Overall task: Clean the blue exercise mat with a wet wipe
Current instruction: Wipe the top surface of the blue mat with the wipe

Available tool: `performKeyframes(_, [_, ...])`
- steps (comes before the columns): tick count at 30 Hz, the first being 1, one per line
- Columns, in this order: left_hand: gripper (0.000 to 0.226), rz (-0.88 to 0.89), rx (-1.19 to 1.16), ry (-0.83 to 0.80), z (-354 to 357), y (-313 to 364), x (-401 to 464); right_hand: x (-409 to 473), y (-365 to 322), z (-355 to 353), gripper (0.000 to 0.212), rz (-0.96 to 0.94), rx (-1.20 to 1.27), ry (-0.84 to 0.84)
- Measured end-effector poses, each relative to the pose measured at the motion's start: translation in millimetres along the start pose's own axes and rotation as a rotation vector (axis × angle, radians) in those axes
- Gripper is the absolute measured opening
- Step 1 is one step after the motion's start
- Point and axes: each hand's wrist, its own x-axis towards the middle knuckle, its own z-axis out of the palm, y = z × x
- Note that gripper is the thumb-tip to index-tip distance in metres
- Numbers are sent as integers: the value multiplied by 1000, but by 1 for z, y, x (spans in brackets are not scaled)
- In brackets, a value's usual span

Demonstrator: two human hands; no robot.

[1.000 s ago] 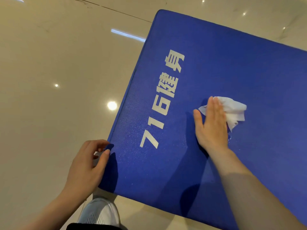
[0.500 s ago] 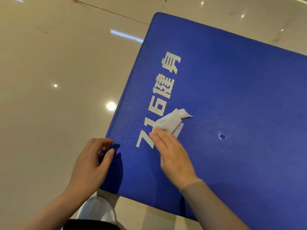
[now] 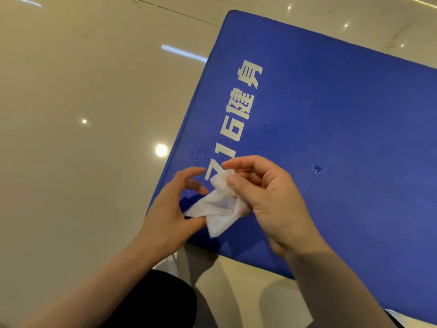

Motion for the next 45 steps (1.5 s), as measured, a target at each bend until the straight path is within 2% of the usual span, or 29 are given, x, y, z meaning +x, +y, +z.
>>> performKeyframes(2, [42, -36, 7, -69, 2, -6, -6, 0, 12, -9, 19, 17, -183, 72])
performKeyframes(4, [40, -54, 76, -96, 6, -10, -12, 2, 23, -17, 20, 14, -372, 98])
performKeyframes(6, [40, -64, 140, -127, 10, -11, -15, 6, 29, -25, 19, -11, -548, 76])
performKeyframes(8, [29, -77, 122, -155, 10, -10, -16, 8, 24, -32, 22, -21, -642, 16])
performKeyframes(9, [26, -76, 104, -154, 9, -9, -15, 9, 19, -34, 24, -26, -635, -25])
performKeyframes(12, [56, -27, 58, -193, 5, 6, -6, 9, 2, -34, 24, -9, -513, -154])
performKeyframes(14, [62, 34, 27, -266, 4, 24, 2, 8, -5, -31, 20, 3, -422, -182])
performKeyframes(16, [45, 48, -18, -302, 9, 36, 7, 8, -9, -31, 10, 26, -302, -148])
performKeyframes(19, [19, -53, -126, -224, 16, 32, 1, 5, -6, -45, 39, 142, -168, -205])
performKeyframes(21, [17, -163, -196, -159, 19, 26, -3, 1, 0, -54, 49, 217, -226, -281])
performKeyframes(23, [21, -296, -190, -170, 18, 22, -3, 1, 8, -58, 46, 244, -371, -254])
performKeyframes(27, [27, -416, -187, -258, 16, 12, 9, 14, 20, -54, 30, 85, -579, -55])
performKeyframes(30, [26, -400, -18, -100, 9, 2, 27, 22, 21, -40, 28, -155, -849, 90])
performKeyframes(32, [24, -325, 112, -19, -2, -2, 35, 23, 26, -25, 23, -400, -1072, 144])
performKeyframes(33, [32, -255, 165, -15, -7, -5, 37, 24, 33, -16, 18, -503, -1167, 136])
performKeyframes(35, [55, -124, 258, -77, -14, -9, 36, 23, 49, -1, 9, -576, -1298, 151])
performKeyframes(36, [64, -66, 337, -118, -16, -10, 35, 23, 58, 5, 12, -557, -1325, 166])
performKeyframes(38, [71, 44, 513, -162, -13, -15, 32, 17, 73, 10, 17, -496, -1325, 197])
performKeyframes(40, [69, 126, 611, -153, -7, -17, 31, 7, 79, 12, 9, -358, -1241, 230])
performKeyframes(43, [70, 120, 635, -135, 9, -11, 31, -1, 86, 6, 12, -111, -922, 312])
performKeyframes(45, [71, 78, 620, -156, 19, -5, 34, -2, 86, 3, 6, -1, -615, 387])
